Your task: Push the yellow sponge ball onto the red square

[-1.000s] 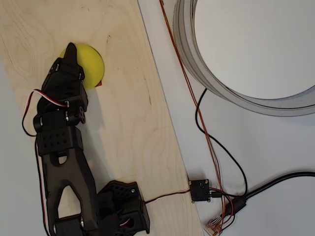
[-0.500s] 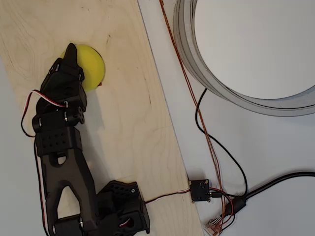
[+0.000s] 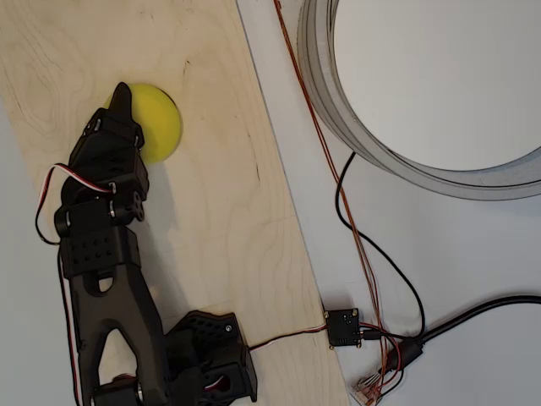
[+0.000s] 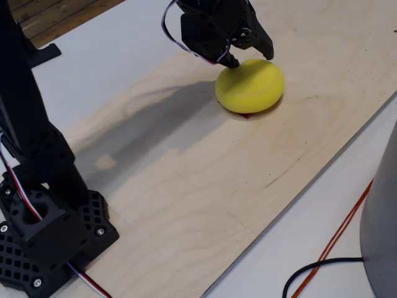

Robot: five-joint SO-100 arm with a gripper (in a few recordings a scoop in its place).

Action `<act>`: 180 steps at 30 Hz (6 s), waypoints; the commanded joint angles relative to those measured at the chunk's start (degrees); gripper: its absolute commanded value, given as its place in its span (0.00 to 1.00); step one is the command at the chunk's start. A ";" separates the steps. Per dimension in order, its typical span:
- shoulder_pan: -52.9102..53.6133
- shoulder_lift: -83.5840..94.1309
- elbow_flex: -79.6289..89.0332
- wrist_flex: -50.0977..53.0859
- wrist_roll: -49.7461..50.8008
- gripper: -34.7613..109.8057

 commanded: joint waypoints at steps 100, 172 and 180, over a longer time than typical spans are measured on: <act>4.75 -8.44 -13.10 -2.11 -6.50 0.39; -0.88 28.65 1.05 -37.44 -50.98 0.51; 0.26 27.42 -2.64 -37.44 -51.68 0.24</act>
